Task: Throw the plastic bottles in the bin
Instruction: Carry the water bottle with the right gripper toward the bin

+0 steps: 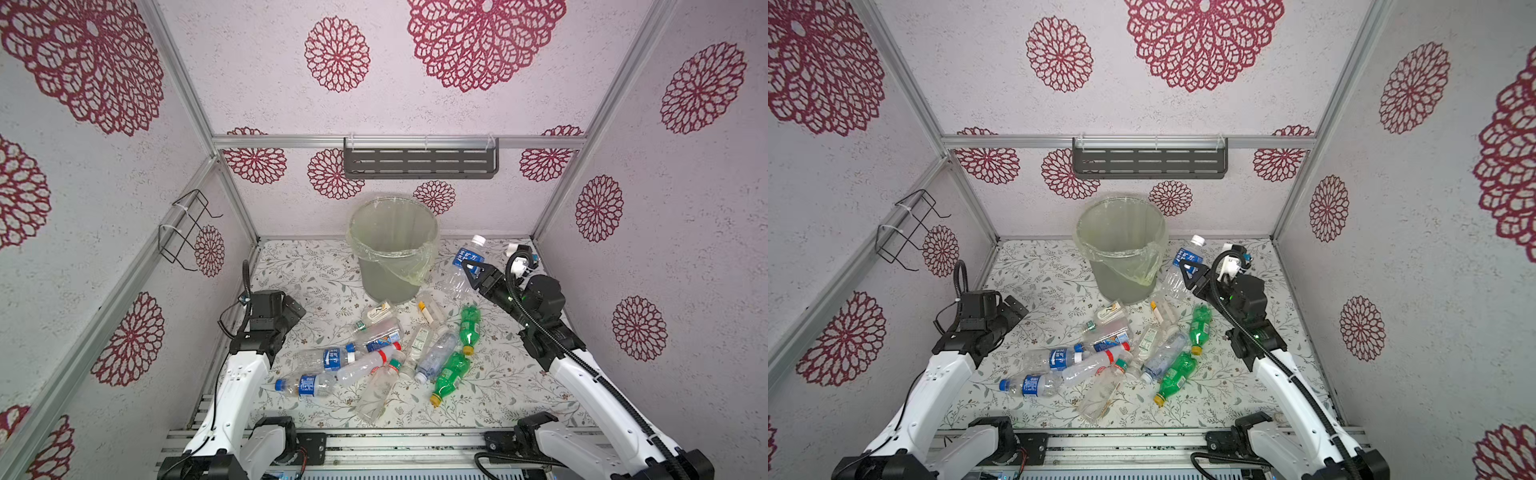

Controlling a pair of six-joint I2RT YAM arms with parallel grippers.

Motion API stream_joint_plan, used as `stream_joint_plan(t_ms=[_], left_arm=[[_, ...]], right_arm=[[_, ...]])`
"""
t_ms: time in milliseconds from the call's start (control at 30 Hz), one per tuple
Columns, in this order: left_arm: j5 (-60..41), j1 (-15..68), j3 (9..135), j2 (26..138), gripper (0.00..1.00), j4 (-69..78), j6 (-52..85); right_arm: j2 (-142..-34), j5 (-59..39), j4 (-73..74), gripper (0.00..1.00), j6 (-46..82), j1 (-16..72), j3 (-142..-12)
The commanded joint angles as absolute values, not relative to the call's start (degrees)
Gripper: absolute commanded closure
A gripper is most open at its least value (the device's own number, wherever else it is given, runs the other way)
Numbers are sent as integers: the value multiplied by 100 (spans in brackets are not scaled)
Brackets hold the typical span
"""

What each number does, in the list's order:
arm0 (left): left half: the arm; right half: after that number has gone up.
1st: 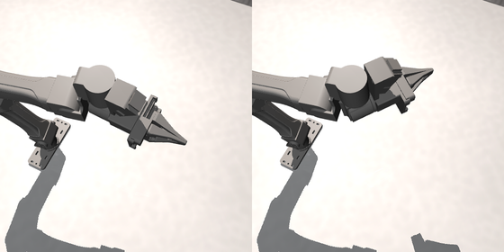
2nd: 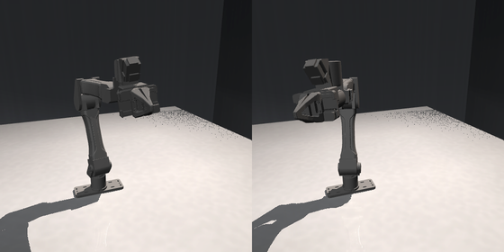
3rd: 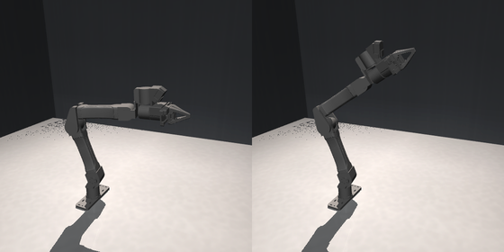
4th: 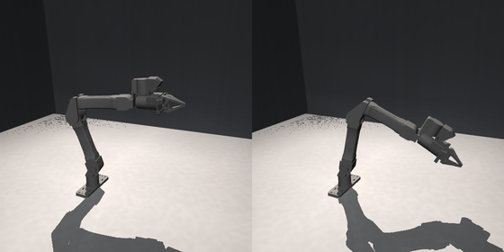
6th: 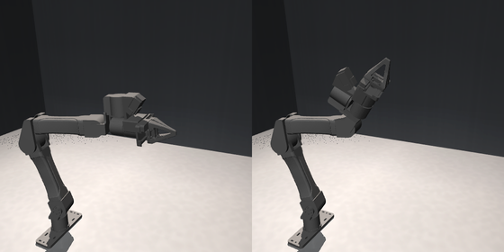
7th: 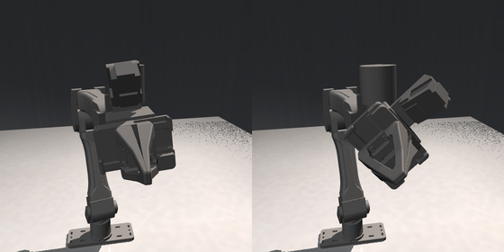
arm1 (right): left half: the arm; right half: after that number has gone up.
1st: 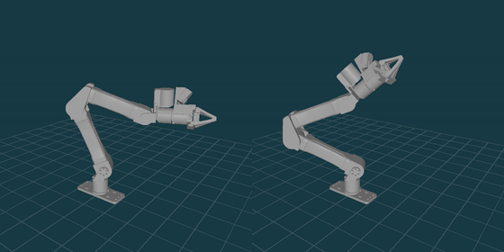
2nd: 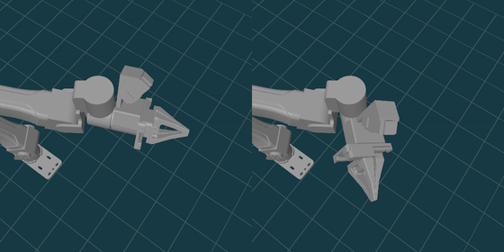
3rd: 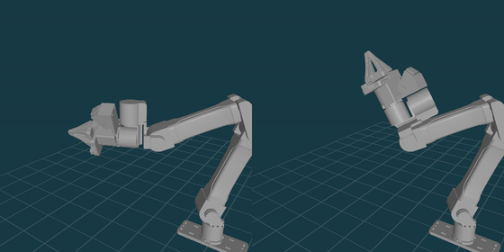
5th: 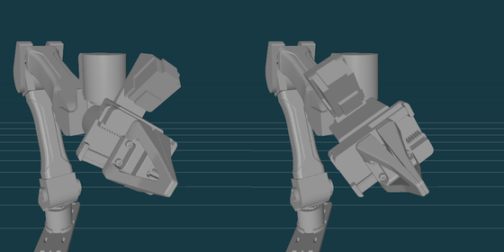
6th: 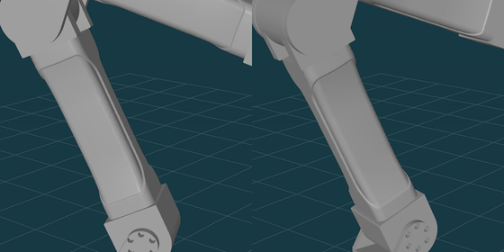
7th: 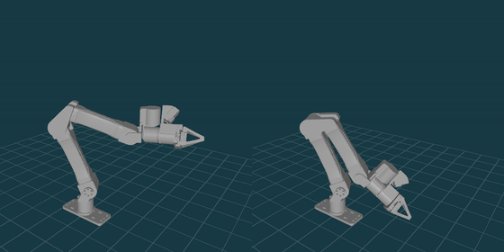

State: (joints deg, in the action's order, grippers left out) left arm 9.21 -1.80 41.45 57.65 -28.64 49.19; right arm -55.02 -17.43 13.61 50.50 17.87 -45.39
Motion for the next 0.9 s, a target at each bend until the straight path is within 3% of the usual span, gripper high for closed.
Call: stream_joint_plan(t_ms=[0, 167, 300, 333, 400, 433, 600, 867], left_arm=[[814, -229, 4069, 5651, 3, -2750, 5052], [662, -230, 4152, 5684, 3, -2830, 5127], [574, -229, 4140, 5665, 3, -2837, 5249], [571, -229, 4148, 5654, 3, -2847, 5277], [547, -229, 4181, 5626, 3, -2912, 5339], [545, -229, 4208, 5609, 3, -2963, 5352], [623, -232, 4280, 5447, 3, -3252, 5344], [662, -238, 4348, 5455, 3, -3448, 5512]], right_arm=[[-5511, -1933, 1901, 41, 4861, 1823, -4833], [-6589, -2109, 2109, 41, 4799, 2060, -5990], [-8085, -1903, 1802, 38, 4467, 2381, -7726], [-8539, -1766, 1409, 29, 4401, 2419, -8349], [-9323, -1764, 680, 1, 4306, 2418, -9494], [-9558, -1740, 445, 1, 4249, 2431, -9919], [-9144, -1337, 861, 1, 4096, 2522, -9541], [-7888, -1112, 373, 1, 3665, 2522, -8225]])
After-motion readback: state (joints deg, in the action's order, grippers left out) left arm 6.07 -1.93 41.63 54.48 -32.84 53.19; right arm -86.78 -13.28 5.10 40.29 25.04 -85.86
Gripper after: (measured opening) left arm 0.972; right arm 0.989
